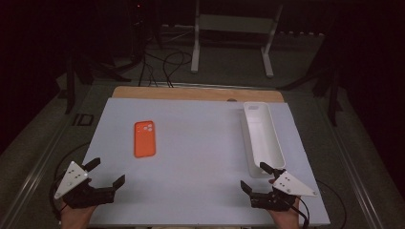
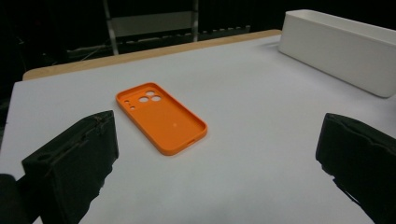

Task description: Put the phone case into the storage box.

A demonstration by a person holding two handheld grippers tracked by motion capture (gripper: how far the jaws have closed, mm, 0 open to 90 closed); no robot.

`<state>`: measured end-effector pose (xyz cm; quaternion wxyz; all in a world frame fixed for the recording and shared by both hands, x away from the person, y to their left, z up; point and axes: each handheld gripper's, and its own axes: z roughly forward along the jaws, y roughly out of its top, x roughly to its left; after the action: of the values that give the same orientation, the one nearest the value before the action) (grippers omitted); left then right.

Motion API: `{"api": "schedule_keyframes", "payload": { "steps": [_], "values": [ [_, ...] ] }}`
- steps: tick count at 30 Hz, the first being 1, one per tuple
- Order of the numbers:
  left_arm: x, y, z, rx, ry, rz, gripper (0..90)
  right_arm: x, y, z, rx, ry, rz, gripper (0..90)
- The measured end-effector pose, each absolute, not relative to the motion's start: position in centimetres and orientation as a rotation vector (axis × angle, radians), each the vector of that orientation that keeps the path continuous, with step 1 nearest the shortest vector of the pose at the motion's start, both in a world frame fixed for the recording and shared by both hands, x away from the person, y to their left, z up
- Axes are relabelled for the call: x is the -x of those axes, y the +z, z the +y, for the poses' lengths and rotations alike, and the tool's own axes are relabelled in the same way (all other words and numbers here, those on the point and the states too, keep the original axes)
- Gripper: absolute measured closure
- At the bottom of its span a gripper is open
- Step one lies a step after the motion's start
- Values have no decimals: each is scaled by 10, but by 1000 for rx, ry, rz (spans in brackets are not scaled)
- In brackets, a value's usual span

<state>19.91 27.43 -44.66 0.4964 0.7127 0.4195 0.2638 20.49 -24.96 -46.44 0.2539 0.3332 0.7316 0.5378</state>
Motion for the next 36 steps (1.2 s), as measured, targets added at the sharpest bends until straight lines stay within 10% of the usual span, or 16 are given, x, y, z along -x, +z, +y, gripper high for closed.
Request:
{"api": "schedule_keyframes", "payload": {
  "steps": [36],
  "values": [
    [-249, -427, 254, -1760, 618, 1038, 3, -204, -471, -247, -926, 1467, 1977, 96]
  ]
}}
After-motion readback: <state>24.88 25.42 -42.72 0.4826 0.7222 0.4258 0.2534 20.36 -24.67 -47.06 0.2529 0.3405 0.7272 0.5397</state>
